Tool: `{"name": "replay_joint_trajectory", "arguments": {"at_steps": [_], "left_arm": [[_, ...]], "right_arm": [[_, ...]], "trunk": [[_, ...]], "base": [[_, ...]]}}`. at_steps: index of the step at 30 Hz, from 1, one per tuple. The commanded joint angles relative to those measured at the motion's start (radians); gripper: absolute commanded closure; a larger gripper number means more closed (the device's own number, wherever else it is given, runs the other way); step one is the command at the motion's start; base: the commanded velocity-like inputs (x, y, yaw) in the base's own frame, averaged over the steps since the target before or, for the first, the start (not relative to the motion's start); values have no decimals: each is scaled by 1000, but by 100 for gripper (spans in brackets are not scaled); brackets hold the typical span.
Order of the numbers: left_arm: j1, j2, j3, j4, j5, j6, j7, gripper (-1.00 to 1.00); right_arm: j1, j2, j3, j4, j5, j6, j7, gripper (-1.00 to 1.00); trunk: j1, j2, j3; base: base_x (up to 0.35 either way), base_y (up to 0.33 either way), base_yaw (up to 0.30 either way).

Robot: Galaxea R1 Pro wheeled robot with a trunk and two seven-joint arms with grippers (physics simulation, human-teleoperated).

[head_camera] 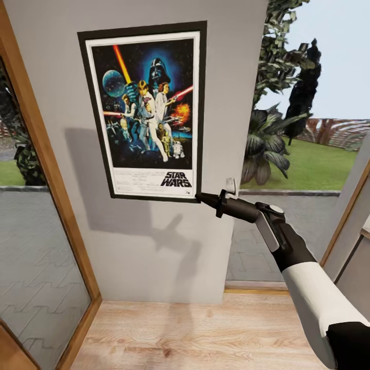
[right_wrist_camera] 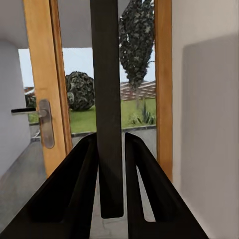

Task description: Pick up the poster from the kitchen countertop and hang it on one of the wall nails in the kitchen.

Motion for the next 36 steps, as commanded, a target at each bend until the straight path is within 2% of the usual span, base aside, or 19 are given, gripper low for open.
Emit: {"name": "replay_joint_trajectory", "arguments": {"at_steps": [1,36], "left_arm": [[0,0,-8,0,7,-4,-2,-100],[0,0,-7,0,7,-4,-2,-100]], "right_arm": [[-1,-1,3,1,-12,12,1,100],[-2,3,2,-4,-22,8,-10,100]], "trunk": [[0,-1,-1],[0,-1,-1]], "base": [[0,0,13],[10,0,1]]}}
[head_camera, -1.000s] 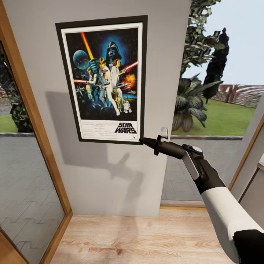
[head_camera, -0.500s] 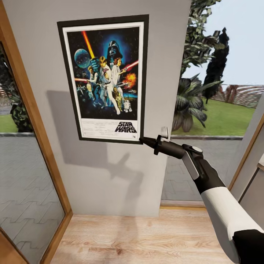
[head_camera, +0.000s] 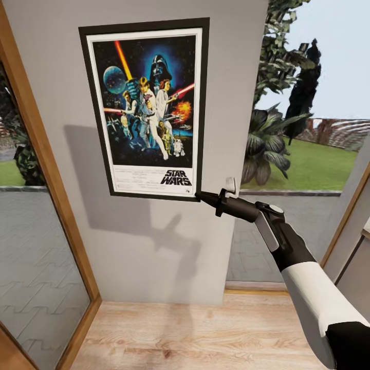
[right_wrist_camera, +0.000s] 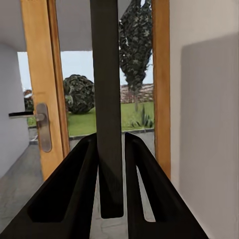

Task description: Pick up the poster from the kitchen countertop and hang it on one of the wall nails in the kitchen.

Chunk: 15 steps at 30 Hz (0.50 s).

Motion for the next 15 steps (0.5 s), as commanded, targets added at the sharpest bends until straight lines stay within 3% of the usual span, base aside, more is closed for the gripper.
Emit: {"name": "replay_joint_trajectory", "arguments": {"at_steps": [1,15], "left_arm": [[0,0,-8,0,7,-4,-2,-100],[0,0,-8,0,7,-4,-1,-100]], "right_arm": [[-1,-1,3,0,-12,12,1,100],[0,-1,4,-1,-12,14,1,100]], "trunk": [[1,-1,-1],[1,-1,-1]], "base": [[16,0,0],[100,3,0]]}}
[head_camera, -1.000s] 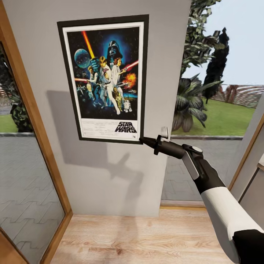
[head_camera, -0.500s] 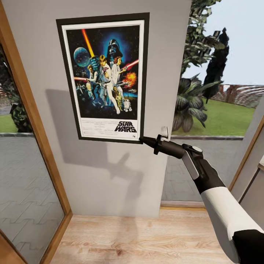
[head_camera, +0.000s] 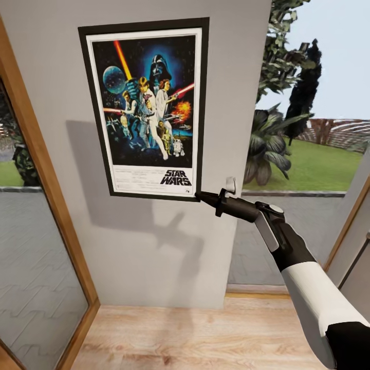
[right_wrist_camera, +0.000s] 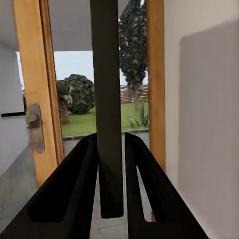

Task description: Pick up the poster from the kitchen countertop and hang it on one of the wall nails in the kitchen.

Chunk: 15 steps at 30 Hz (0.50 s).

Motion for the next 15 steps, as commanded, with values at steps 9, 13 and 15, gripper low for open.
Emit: {"name": "replay_joint_trajectory", "arguments": {"at_steps": [9,13,15], "left_arm": [[0,0,-8,0,7,-3,0,-100],[0,0,-8,0,7,-4,1,-100],[0,0,-8,0,7,-4,1,-100]], "right_arm": [[-1,-1,2,1,-11,12,1,100],[-1,-1,2,1,-11,12,1,100],[-1,-1,2,1,-11,12,1,100]], "trunk": [[1,-1,-1],[1,-1,-1],[1,-1,-1]], "base": [[110,19,0],[107,2,0],[246,1,0]]}}
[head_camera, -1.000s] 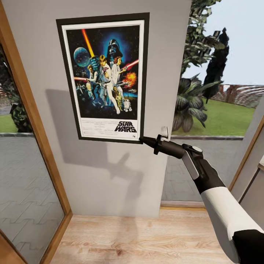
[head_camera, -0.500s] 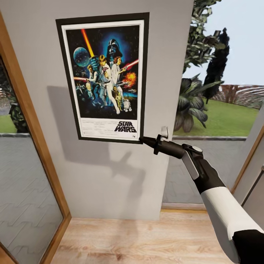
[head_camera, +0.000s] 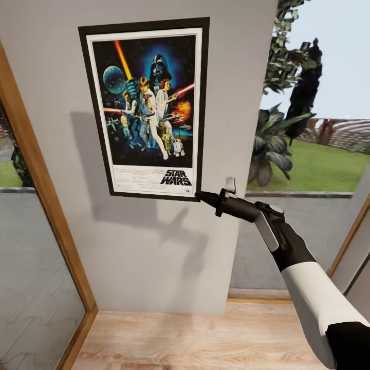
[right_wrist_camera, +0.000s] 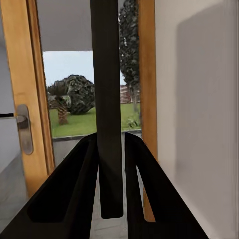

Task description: Pick up the poster from the kitchen countertop and hang it on one of the wall nails in the kitchen.

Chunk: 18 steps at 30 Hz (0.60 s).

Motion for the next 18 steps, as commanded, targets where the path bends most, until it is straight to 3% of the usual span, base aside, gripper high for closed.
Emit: {"name": "replay_joint_trajectory", "arguments": {"at_steps": [1,18], "left_arm": [[0,0,-8,0,7,-4,-1,-100],[0,1,-8,1,7,-5,-1,-100]], "right_arm": [[-1,-1,3,0,-12,12,1,100],[0,-1,3,0,-12,11,1,100]], "trunk": [[1,-1,-1],[1,-1,-1]], "base": [[259,0,0],[125,0,0]]}}
